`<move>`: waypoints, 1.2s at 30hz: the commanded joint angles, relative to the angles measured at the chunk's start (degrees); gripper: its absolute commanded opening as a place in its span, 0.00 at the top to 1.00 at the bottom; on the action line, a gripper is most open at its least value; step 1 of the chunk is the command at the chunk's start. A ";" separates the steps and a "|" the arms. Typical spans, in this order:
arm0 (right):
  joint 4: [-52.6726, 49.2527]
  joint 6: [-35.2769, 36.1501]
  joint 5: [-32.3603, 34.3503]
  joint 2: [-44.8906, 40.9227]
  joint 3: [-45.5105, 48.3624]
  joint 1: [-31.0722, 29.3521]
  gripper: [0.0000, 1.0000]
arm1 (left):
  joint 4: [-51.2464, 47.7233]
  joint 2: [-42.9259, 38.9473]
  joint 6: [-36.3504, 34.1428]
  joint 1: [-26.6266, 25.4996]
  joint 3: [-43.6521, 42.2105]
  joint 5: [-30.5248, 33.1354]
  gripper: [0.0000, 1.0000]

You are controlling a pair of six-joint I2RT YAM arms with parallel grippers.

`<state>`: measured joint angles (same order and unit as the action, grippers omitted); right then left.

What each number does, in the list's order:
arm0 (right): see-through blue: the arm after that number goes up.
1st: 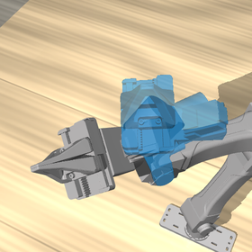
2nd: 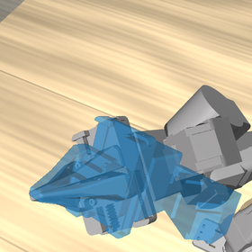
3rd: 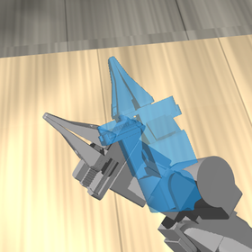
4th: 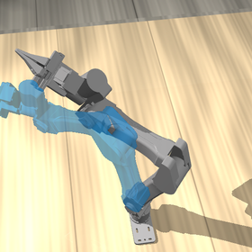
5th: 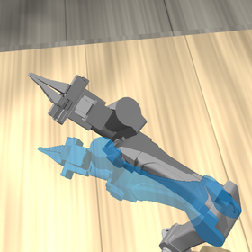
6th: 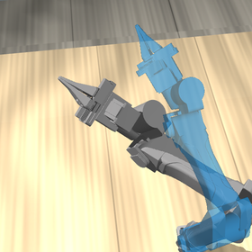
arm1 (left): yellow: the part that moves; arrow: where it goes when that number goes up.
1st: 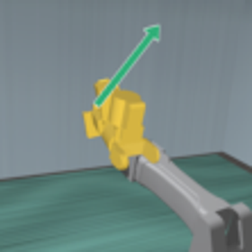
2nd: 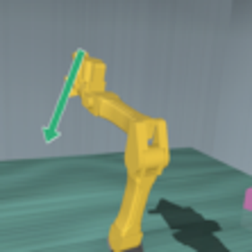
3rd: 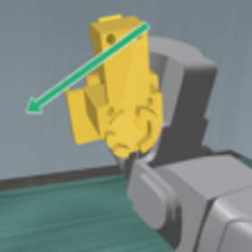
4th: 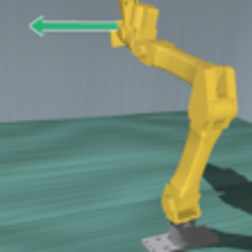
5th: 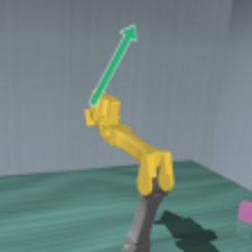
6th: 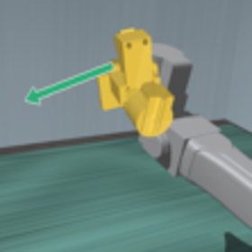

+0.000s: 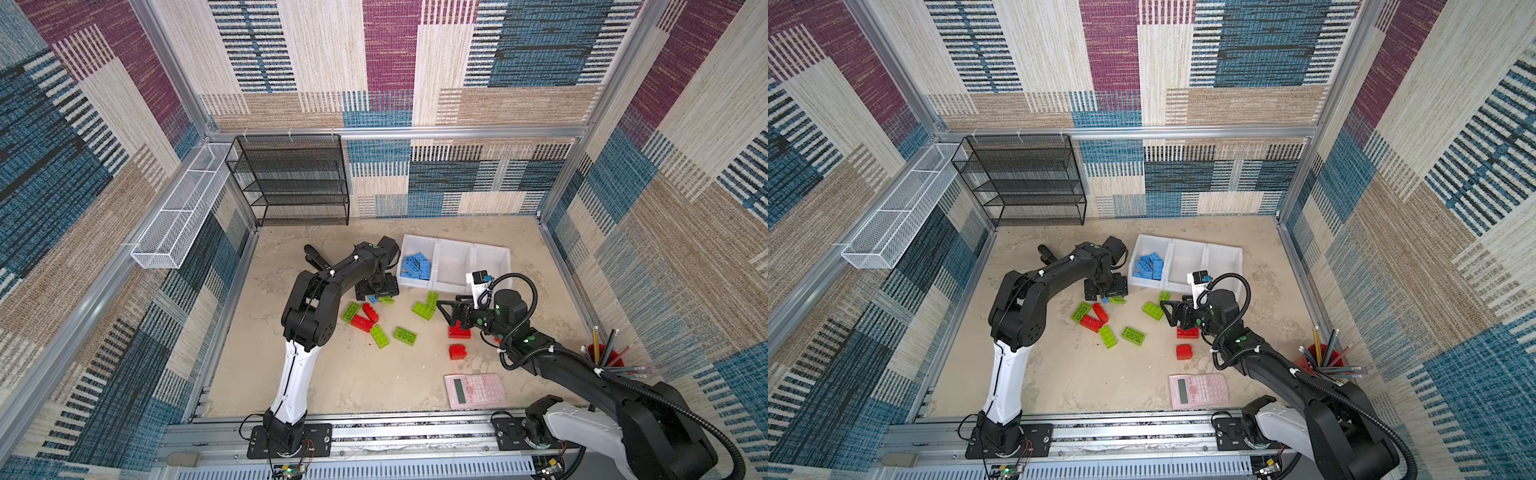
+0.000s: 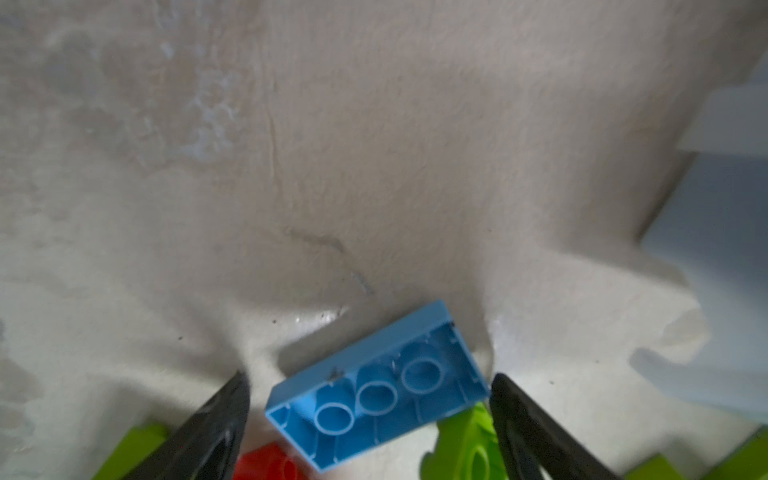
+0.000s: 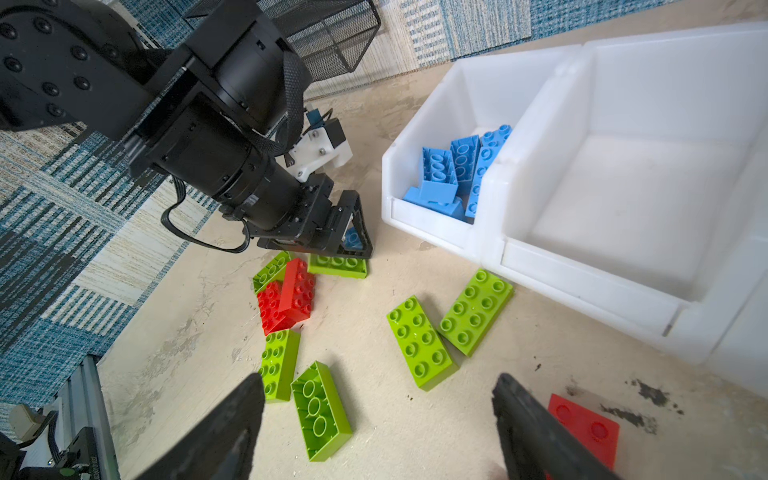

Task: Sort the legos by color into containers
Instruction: 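Lower the left gripper and close it on the upside-down blue brick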

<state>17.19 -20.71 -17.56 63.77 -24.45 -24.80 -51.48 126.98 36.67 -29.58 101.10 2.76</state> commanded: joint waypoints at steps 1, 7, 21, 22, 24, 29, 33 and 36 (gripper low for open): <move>2.07 -0.17 -0.62 0.43 -0.05 -0.08 0.13 | 0.70 -0.06 1.59 0.23 -0.09 -0.26 0.10; 2.26 -0.12 -0.70 0.86 -0.06 -0.07 0.14 | 0.51 -0.17 1.13 0.36 -0.11 0.50 0.16; 2.23 -0.17 -0.84 1.27 -0.08 -0.06 0.14 | 1.06 0.80 1.14 0.32 0.48 -1.95 0.23; 2.16 -0.18 -0.89 1.35 -0.16 -0.02 0.14 | 1.25 0.78 1.21 0.25 0.38 -2.09 0.25; 2.27 -0.12 -0.88 1.43 -0.10 -0.07 0.14 | 1.35 0.76 1.17 0.24 0.33 -2.45 0.30; 2.36 -0.13 -1.00 1.62 -0.10 -0.05 0.14 | 1.38 0.64 0.95 -0.53 0.41 -2.67 0.33; 2.42 -0.13 -1.32 1.88 -0.17 -0.06 0.14 | 1.43 0.13 1.29 -1.47 -0.27 -2.60 0.29; 2.42 -0.12 -1.43 1.79 -0.19 -0.06 0.14 | 1.79 -0.01 1.55 -2.14 -0.99 -2.61 0.25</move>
<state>17.28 -20.71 -18.04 65.56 -24.45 -24.80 -49.63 127.09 36.86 -31.22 100.84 1.39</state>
